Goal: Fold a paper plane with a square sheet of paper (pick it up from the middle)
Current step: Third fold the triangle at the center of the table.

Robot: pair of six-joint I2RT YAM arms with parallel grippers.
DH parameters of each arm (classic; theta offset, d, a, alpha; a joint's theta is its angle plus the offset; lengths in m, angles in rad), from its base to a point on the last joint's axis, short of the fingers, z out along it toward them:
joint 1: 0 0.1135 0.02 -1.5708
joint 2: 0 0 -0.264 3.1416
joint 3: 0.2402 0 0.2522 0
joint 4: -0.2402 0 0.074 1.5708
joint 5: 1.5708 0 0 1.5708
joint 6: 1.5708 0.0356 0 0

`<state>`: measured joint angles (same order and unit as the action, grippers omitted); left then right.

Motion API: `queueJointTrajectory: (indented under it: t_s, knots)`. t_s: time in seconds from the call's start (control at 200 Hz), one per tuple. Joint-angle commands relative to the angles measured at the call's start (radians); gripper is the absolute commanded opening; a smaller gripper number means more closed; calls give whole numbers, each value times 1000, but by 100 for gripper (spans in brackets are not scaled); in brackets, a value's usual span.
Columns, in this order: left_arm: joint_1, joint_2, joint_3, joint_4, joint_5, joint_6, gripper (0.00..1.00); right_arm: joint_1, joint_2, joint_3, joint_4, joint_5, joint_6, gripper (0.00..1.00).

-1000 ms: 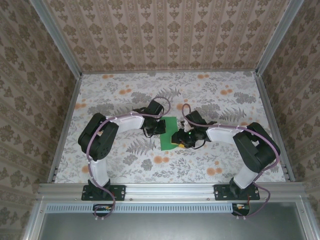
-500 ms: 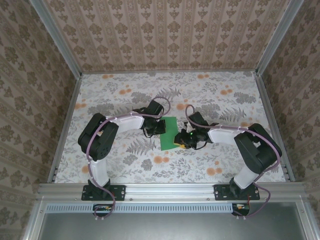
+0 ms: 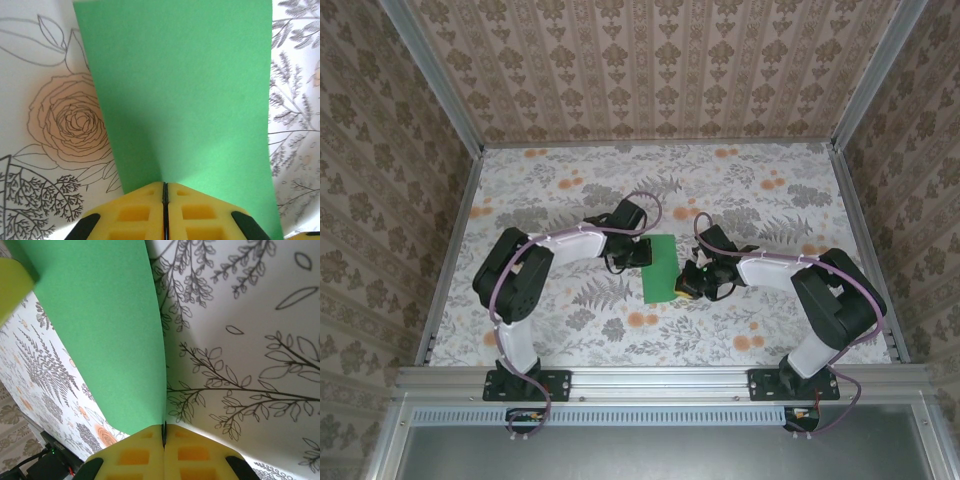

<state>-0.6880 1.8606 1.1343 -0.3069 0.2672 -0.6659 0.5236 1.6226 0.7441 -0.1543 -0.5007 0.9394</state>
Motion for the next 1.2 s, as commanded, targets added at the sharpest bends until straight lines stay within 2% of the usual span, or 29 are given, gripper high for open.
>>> queueJointTrajectory:
  t_s: [0.0, 0.23, 0.53, 1.195]
  knots:
    - [22, -13, 27, 2, 29, 45, 9, -3, -7, 4, -60, 13, -6, 6]
    - [24, 48, 36, -1, 64, 42, 8, -3, 0, 33, -76, 2, -13, 6]
    - [22, 83, 28, -33, 49, 39, 7, -4, 4, 72, -59, -28, 8, 6]
    - [19, 40, 14, -25, 48, 70, 8, 15, 151, 171, 93, -30, 79, 7]
